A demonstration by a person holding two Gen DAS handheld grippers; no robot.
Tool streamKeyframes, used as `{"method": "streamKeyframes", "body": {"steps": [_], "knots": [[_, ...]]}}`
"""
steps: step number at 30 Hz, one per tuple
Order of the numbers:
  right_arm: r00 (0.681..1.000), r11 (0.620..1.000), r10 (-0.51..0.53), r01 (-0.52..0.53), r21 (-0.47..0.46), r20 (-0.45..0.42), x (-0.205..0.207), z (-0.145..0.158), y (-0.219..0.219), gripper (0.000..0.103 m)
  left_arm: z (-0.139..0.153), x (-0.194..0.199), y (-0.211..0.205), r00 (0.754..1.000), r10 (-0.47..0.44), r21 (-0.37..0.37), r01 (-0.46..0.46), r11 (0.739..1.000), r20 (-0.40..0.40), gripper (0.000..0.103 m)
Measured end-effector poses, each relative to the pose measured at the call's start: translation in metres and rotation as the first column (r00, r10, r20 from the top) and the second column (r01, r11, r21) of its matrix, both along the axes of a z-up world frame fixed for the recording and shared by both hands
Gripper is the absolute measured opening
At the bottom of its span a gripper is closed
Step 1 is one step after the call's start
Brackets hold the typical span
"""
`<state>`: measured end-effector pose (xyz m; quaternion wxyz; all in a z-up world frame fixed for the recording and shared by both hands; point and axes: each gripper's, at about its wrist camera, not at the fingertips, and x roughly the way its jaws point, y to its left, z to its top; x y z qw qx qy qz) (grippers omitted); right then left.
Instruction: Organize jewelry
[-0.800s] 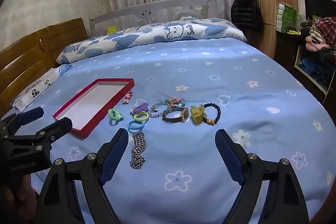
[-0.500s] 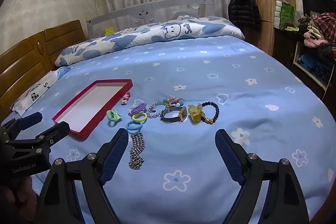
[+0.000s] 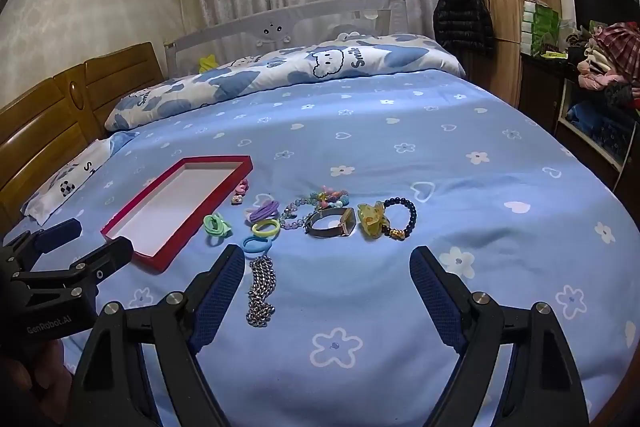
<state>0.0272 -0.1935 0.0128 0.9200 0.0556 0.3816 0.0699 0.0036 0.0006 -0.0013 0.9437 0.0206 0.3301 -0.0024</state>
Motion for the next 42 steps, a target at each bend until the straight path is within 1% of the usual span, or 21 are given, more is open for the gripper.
{"method": "streamKeyframes", "body": {"steps": [42], "knots": [[1.0, 1.0, 0.013, -0.013, 0.004, -0.001, 0.0002, 0.0034, 0.006, 0.086, -0.0046, 0.001, 0.0042, 1.0, 0.005, 0.001, -0.005, 1.0, -0.004, 0.099]]}}
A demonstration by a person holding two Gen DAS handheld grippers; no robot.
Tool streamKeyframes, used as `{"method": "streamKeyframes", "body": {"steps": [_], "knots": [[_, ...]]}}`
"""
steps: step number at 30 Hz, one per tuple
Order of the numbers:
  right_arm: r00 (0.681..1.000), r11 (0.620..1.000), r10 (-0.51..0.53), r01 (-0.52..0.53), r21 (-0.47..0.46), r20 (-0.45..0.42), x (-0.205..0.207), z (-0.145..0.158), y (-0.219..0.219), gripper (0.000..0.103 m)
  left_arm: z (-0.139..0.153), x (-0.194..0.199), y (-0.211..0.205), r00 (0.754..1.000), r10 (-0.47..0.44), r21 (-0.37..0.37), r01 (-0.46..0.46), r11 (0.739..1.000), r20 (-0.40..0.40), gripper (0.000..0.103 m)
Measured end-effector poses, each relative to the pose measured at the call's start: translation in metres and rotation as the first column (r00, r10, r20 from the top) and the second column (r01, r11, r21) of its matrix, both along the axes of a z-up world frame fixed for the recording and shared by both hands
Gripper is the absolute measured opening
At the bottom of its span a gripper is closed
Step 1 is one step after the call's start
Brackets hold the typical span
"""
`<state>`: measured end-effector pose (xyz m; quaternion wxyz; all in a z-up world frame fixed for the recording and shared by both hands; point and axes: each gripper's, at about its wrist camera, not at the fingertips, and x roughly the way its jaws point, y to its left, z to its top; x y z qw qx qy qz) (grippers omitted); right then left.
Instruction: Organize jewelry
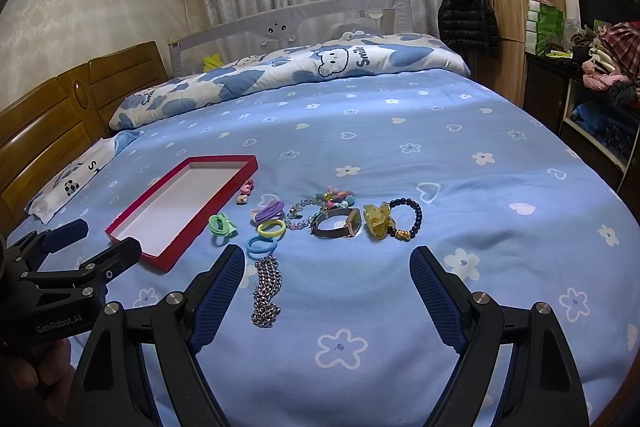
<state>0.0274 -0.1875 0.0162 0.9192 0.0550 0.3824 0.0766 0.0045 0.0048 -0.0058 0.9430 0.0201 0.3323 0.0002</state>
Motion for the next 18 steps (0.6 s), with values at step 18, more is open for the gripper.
{"method": "streamKeyframes", "body": {"steps": [18], "knots": [[1.0, 1.0, 0.001, -0.001, 0.011, -0.025, 0.003, -0.009, -0.003, 0.086, -0.007, 0.011, 0.003, 0.999, -0.005, -0.008, 0.004, 1.0, -0.04, 0.099]]}}
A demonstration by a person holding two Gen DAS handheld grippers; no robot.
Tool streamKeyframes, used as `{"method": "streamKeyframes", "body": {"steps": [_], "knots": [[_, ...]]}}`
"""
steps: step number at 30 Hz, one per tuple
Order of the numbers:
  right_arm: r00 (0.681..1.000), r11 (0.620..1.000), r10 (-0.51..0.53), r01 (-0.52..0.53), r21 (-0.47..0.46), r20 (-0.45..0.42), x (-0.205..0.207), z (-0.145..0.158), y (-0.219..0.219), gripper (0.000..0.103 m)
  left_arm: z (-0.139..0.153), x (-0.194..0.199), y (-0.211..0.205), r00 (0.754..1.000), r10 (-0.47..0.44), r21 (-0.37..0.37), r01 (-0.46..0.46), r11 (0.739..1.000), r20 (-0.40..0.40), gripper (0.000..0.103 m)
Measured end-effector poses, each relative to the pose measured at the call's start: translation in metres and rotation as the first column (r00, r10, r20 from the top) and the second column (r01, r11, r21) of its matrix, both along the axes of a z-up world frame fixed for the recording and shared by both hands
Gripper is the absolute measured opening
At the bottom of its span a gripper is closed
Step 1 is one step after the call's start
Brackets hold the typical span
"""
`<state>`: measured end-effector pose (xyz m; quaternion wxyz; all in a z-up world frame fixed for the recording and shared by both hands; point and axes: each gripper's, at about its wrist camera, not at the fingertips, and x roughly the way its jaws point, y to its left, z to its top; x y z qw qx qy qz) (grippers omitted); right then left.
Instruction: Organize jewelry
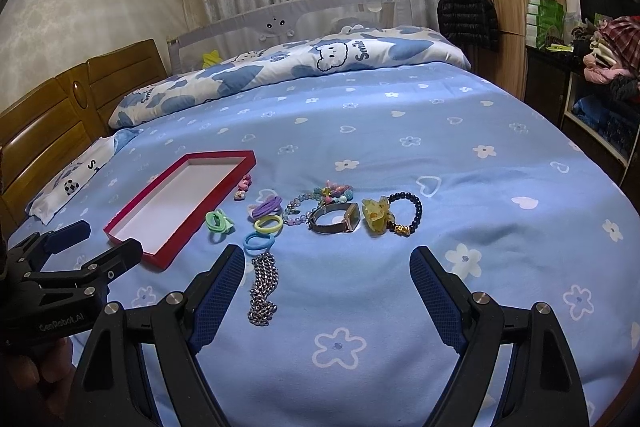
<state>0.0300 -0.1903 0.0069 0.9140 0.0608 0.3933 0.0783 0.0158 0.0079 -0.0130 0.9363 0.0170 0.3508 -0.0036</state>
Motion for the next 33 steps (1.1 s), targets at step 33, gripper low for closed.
{"method": "streamKeyframes", "body": {"steps": [33], "knots": [[0.978, 0.999, 0.006, 0.005, 0.052, -0.207, 0.11, -0.057, -0.036, 0.049, -0.023, 0.157, -0.002, 0.966, -0.162, -0.077, 0.149, 0.986, -0.202, 0.065]]}}
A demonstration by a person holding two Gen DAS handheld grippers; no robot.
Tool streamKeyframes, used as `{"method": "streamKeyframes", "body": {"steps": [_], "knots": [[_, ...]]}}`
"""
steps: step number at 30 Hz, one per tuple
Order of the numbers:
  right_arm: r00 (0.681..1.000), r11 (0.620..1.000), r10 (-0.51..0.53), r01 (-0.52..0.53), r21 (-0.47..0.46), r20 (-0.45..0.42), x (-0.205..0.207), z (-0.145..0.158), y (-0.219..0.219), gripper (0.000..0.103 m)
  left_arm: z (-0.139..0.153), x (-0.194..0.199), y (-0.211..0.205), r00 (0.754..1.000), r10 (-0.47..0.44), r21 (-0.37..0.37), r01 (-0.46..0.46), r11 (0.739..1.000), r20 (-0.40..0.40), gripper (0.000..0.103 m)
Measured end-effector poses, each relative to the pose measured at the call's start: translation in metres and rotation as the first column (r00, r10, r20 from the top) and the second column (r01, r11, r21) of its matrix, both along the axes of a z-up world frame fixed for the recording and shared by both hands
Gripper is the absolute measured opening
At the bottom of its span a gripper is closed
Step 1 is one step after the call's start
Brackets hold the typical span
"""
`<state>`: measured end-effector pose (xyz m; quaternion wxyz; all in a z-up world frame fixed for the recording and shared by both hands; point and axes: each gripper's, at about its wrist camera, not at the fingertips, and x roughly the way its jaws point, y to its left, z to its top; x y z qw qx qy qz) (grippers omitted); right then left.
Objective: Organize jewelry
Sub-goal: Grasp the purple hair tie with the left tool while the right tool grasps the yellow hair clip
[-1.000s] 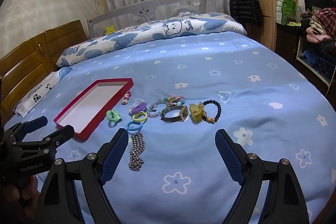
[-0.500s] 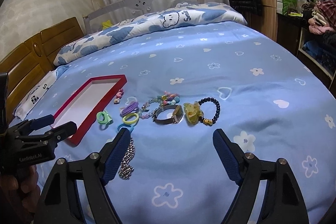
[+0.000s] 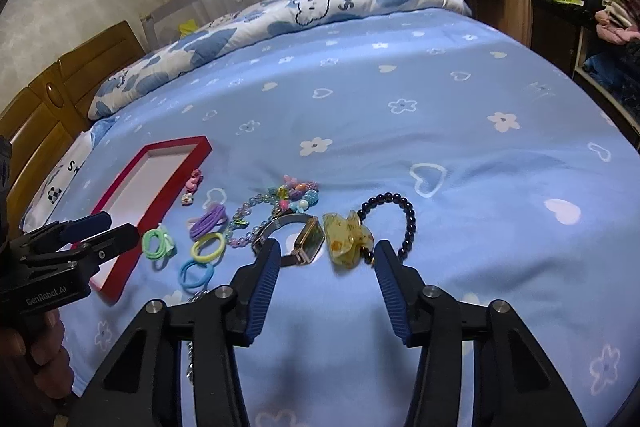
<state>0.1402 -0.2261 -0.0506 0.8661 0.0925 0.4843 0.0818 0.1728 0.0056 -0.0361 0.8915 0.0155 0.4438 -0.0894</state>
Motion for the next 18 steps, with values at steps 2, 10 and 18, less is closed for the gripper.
{"method": "streamKeyframes", "body": {"steps": [2, 10, 18], "knots": [[1.0, 1.0, 0.006, -0.006, -0.002, -0.014, 0.007, -0.006, 0.001, 0.047, -0.005, 0.011, -0.004, 1.0, -0.014, 0.008, 0.014, 1.0, -0.016, 0.064], [0.997, 1.0, 0.026, -0.027, -0.01, -0.075, 0.029, -0.028, 0.0, 0.046, -0.032, 0.048, -0.015, 0.994, -0.041, 0.019, 0.043, 0.999, -0.1, 0.058], [0.992, 1.0, 0.029, -0.03, -0.006, -0.12, 0.038, -0.045, -0.001, 0.028, -0.059, 0.076, -0.021, 0.985, -0.041, 0.016, 0.044, 0.999, -0.165, 0.031]]}}
